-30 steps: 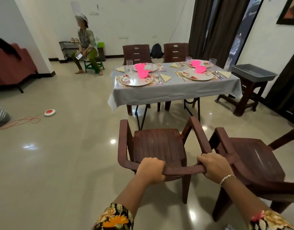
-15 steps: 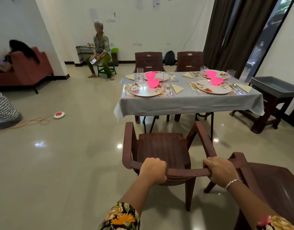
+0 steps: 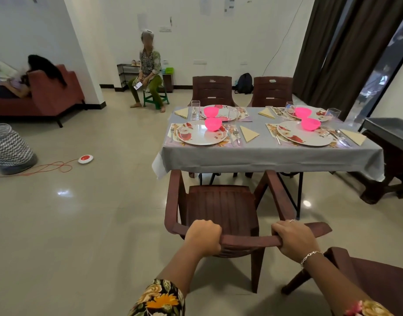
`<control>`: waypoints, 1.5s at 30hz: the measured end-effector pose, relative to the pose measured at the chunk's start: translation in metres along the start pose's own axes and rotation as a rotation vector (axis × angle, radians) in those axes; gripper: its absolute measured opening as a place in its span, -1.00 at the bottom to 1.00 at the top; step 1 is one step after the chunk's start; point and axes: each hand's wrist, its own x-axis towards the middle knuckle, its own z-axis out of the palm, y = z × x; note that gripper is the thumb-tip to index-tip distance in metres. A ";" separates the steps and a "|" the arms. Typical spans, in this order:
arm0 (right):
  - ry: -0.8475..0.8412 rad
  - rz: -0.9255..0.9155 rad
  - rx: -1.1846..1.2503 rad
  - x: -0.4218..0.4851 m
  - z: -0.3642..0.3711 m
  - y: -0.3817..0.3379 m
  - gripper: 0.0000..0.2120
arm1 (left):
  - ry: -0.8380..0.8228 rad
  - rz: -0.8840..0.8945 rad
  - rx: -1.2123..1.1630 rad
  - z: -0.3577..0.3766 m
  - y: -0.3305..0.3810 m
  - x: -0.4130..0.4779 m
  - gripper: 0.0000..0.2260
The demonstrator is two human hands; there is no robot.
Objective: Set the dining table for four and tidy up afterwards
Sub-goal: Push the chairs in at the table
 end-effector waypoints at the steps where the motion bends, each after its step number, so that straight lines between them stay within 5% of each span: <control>1: 0.005 -0.003 0.001 0.005 0.002 0.004 -0.63 | -0.003 -0.007 -0.010 -0.002 -0.001 0.005 -0.84; 24: 0.090 -0.091 0.036 0.047 0.019 0.038 -0.66 | 0.009 -0.056 0.009 -0.008 -0.007 0.057 -0.87; 29: 0.068 0.025 0.032 0.038 0.016 0.031 -0.70 | 0.056 -0.164 0.045 -0.004 0.006 0.048 -0.78; 33: 0.182 0.175 0.032 -0.002 0.008 0.013 -0.43 | 0.208 -0.267 0.025 0.017 0.036 0.016 -0.42; 45: 0.101 0.391 0.222 -0.219 -0.040 -0.078 -0.51 | 0.284 -0.156 -0.117 0.071 0.172 -0.150 -0.41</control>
